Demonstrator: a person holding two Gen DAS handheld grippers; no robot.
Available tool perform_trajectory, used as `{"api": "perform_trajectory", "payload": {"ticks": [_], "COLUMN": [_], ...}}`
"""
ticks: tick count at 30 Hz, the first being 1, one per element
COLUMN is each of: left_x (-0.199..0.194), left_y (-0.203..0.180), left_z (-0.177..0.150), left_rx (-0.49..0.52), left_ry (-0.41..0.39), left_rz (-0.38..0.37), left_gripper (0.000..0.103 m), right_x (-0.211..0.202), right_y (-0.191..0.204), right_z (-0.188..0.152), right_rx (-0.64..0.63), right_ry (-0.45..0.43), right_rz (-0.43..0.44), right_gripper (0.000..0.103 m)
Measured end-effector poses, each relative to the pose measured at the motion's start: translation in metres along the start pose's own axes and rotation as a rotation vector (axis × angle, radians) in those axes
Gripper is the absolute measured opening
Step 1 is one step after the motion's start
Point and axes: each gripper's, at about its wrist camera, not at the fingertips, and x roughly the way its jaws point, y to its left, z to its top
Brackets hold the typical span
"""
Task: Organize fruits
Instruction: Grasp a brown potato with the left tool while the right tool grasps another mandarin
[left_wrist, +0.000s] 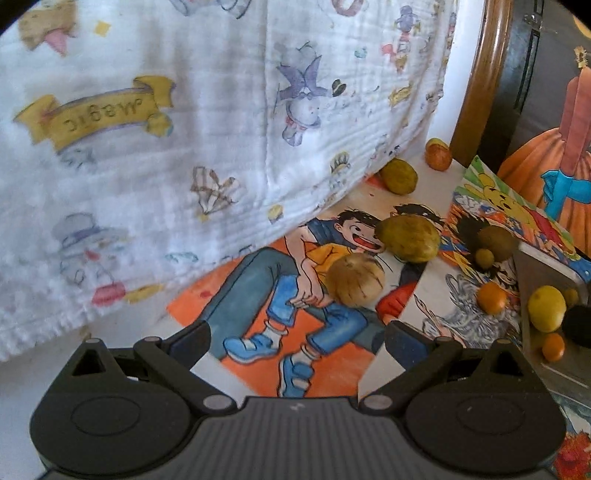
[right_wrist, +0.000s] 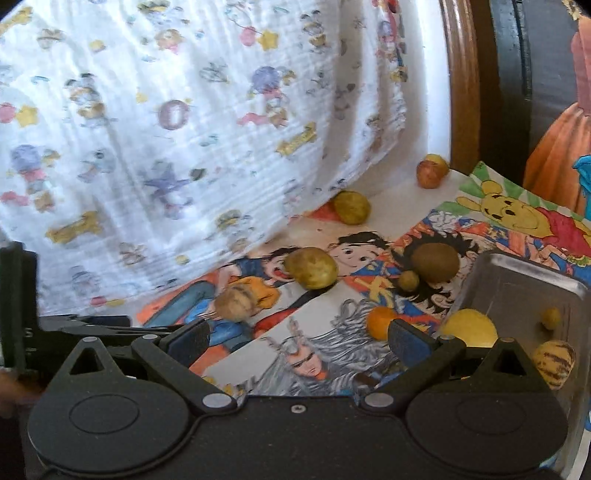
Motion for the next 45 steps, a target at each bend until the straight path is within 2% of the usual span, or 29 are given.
{"api": "perform_trajectory", "payload": {"ticks": [5,10,15,25,32,36,45], "left_x": [0.016,0.03,0.038,0.061,0.07,0.072,0.076], "left_y": [-0.005,-0.014,-0.028,-0.045,-0.051,-0.052,-0.053], "left_z": [0.004,0.004,0.005,0.014,0.014,0.013,0.017], "left_rx": [0.01,0.014,0.056,0.075,0.066,0.059,0.054], "left_ry": [0.017,0.02,-0.003,0.012,0.009,-0.006,-0.03], "left_rz": [0.006,-0.004,-0.027,-0.014,-0.041,-0.048,-0.028], "left_gripper": [0.102,0.102,0.102,0.102,0.102,0.096,0.072], "right_x": [0.025,0.046,0.062,0.086,0.105,0.111,0.116], "right_y": [-0.013,-0.024,-0.027,-0.052,-0.061,-0.059,-0.055], "right_z": [-0.011,-0.028,-0.037,-0.023,-0.016,-0.016,-0.018], "right_rx": [-0.009,-0.001,-0.034,-0.048,-0.054,-0.069,-0.105], "right_ry": [0.01,0.033,0.034,0.011,0.031,0.05,0.066], "right_rz": [-0.103,-0.144,-0.131,-0.113,-0.104,-0.099,-0.123], "right_gripper": [0.102,0.102,0.102,0.102,0.095,0.089,0.085]}}
